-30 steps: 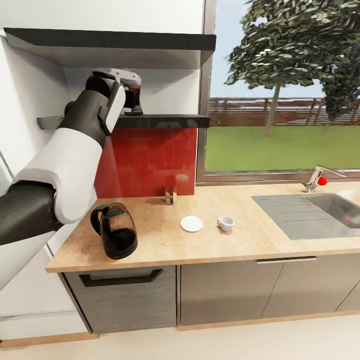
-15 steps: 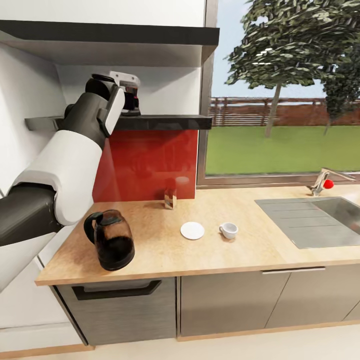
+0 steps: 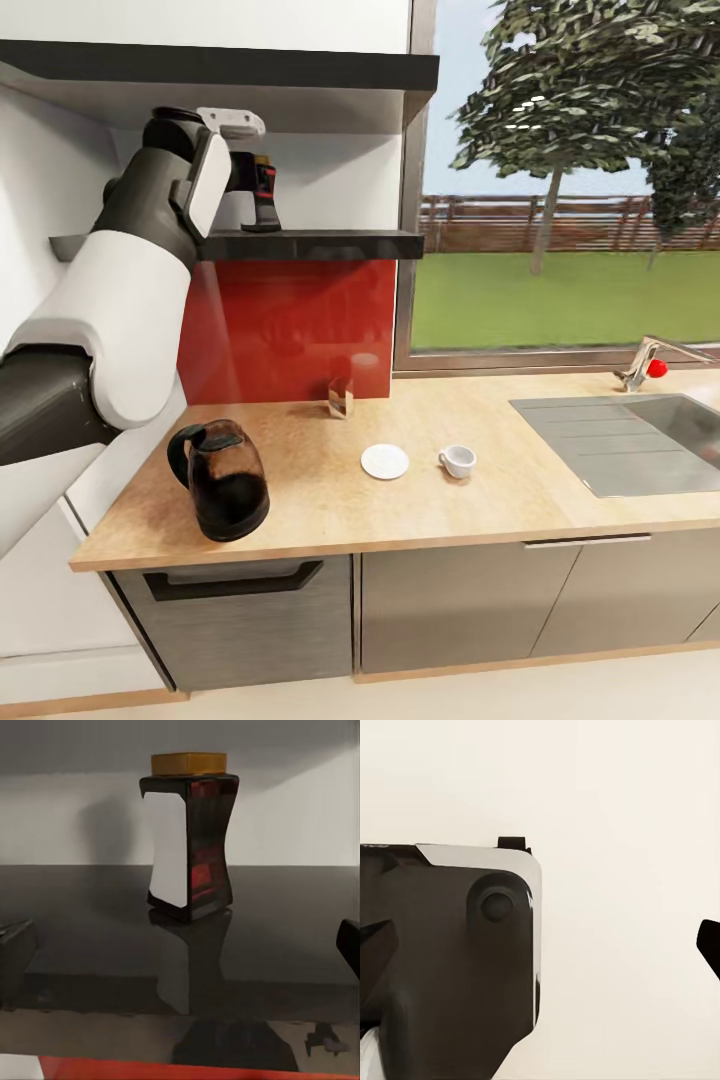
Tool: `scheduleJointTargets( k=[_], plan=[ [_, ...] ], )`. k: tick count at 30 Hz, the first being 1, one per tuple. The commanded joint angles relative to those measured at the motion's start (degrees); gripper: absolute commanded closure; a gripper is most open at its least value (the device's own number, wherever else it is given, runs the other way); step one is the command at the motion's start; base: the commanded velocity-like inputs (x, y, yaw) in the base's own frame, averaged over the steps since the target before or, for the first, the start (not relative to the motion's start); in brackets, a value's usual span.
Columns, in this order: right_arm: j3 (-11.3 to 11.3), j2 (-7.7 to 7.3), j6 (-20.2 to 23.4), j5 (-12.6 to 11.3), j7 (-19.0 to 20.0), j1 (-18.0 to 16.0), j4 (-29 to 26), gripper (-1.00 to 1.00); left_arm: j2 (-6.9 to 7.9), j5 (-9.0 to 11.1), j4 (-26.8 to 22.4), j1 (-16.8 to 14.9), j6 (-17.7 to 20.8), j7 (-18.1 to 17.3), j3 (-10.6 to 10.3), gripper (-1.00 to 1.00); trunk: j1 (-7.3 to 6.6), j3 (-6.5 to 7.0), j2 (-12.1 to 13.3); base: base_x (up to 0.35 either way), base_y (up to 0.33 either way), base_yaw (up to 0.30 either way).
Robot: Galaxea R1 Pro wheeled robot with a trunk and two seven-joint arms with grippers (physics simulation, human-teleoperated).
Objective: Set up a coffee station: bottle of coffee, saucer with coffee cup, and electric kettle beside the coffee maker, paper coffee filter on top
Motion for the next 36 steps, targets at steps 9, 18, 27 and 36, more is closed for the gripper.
scheduleJointTargets(
  k=[9,18,27,36],
  plan=[
    [0.5,-0.11,0.1,-0.5,-0.1,0.2,-0.1,-1.00,-0.13,-0.6,-0.3,-0.1,0.2,-0.2,-0.3,-1.00,0.04,-0.14,-0.1,0.087,0.000,0.000],
    [0.5,-0.54,0.1,-0.4,-0.3,3.2,0.0,-1.00,0.02,-0.7,-0.7,-0.1,0.1,-0.2,-0.4,-1.00,0.04,-0.14,-0.1,0.049,0.000,0.000],
    [0.5,-0.48,0.2,-0.3,-0.3,3.7,0.0,-1.00,0.05,-0.8,-3.4,-0.1,0.2,-0.2,-0.7,-1.00,0.04,-0.14,-0.1,0.216,0.000,0.000],
    [0.6,-0.47,0.2,-0.3,-0.3,3.7,0.0,-1.00,0.11,-0.7,-3.5,-0.1,0.2,-0.2,-0.6,-1.00,0.04,-0.14,-0.1,0.077,0.000,0.000]
  ],
)
